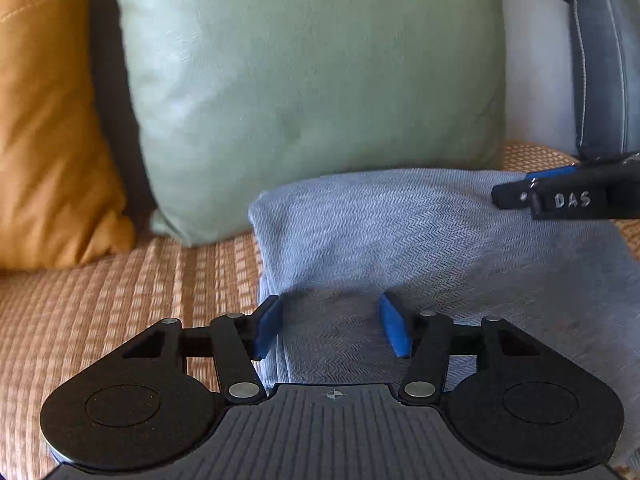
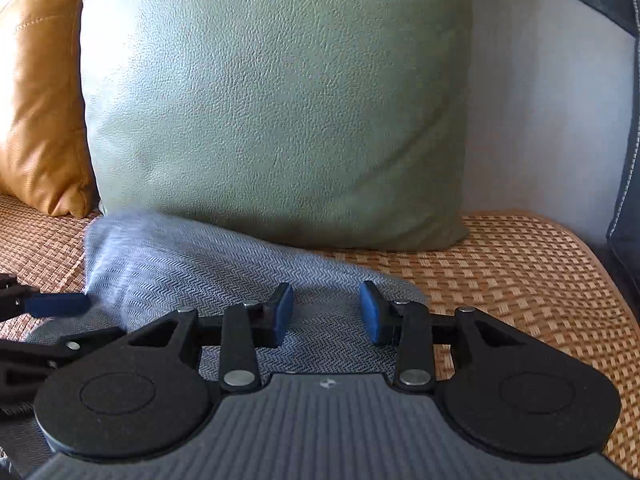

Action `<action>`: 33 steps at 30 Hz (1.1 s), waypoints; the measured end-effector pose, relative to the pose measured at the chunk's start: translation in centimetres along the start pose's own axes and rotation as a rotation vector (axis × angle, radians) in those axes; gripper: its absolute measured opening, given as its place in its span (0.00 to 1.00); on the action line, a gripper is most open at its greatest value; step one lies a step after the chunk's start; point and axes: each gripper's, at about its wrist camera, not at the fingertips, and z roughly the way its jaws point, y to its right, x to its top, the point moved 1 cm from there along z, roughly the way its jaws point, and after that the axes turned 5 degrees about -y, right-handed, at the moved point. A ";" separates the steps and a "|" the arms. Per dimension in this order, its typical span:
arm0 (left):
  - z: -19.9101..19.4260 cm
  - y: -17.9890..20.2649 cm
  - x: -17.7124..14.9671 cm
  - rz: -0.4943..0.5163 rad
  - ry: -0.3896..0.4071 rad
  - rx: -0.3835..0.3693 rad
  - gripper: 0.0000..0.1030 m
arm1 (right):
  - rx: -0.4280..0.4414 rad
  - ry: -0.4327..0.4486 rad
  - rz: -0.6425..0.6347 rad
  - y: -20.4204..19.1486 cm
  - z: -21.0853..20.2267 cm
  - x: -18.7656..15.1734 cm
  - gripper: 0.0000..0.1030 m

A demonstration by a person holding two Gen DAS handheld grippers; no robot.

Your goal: Fold clothes

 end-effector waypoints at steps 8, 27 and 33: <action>-4.8 1.7 -6.1 -0.017 0.047 0.007 0.66 | -0.007 0.102 -0.063 0.0 -8.7 -8.1 0.44; -14.2 4.1 -9.4 0.023 -0.028 0.080 0.70 | 0.182 0.016 0.101 1.5 -18.4 -12.4 0.49; -22.4 5.2 -10.1 -0.018 0.072 0.073 0.87 | 0.210 0.039 0.074 -0.1 -25.7 -12.9 0.70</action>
